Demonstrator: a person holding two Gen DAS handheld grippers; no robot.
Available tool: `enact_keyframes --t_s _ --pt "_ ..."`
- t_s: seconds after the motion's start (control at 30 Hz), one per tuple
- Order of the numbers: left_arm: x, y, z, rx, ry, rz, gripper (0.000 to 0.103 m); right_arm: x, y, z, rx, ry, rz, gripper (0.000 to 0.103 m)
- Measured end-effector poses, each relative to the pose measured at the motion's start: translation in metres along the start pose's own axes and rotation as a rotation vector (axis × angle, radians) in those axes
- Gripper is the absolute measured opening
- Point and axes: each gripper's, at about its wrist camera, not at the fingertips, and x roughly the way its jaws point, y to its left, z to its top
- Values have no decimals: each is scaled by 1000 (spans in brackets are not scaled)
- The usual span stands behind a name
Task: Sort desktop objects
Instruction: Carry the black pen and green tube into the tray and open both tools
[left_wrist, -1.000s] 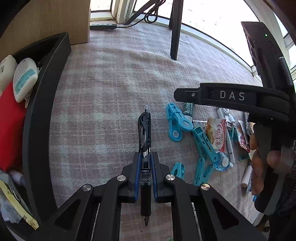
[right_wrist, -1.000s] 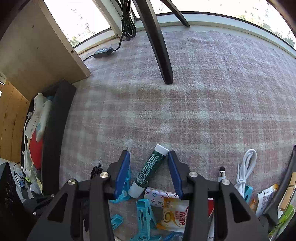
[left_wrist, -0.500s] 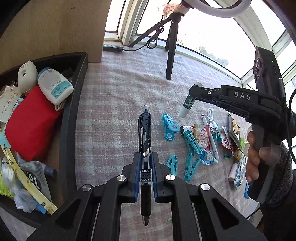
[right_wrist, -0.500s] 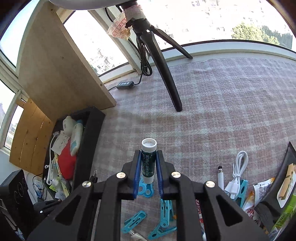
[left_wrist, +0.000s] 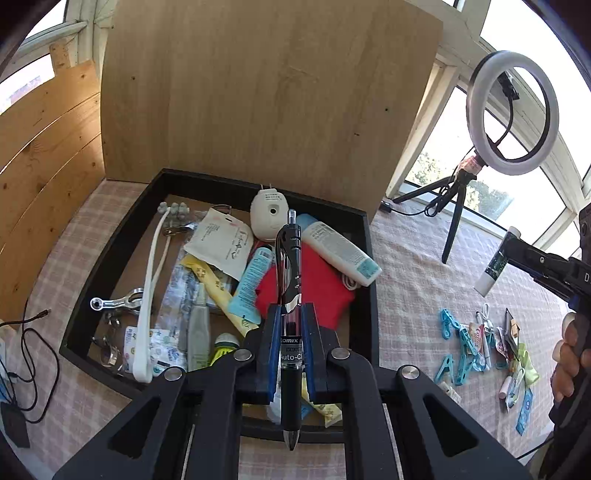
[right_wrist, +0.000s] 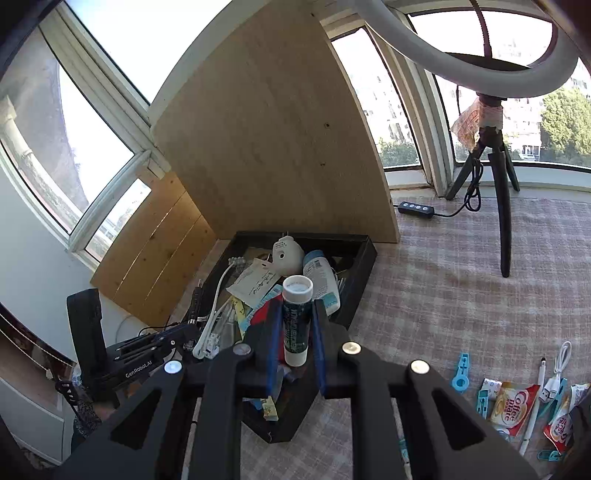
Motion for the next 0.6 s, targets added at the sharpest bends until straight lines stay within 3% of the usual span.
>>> enact_keyframes --t_s 0.2,0.43,0.47,0.5,0.53,0.57,0.6 --pt "-5 69 21 -5 -30 110 10 43 44 -4 -61 82 48 16" --pt "2 94 39 64 -49 170 10 76 79 -5 -111 138 77 16" --pt "4 96 43 63 -60 185 11 81 83 -5 -120 149 87 16" --pt "7 100 46 57 -59 188 23 86 87 -4 -125 164 94 17" --pt "11 102 50 53 -45 176 33 91 89 -3 -122 179 81 22" --pt "12 105 52 47 -51 167 46 93 91 -2 -117 184 59 41" --pt "11 106 54 43 -66 166 44 92 92 -1 -117 169 46 51"
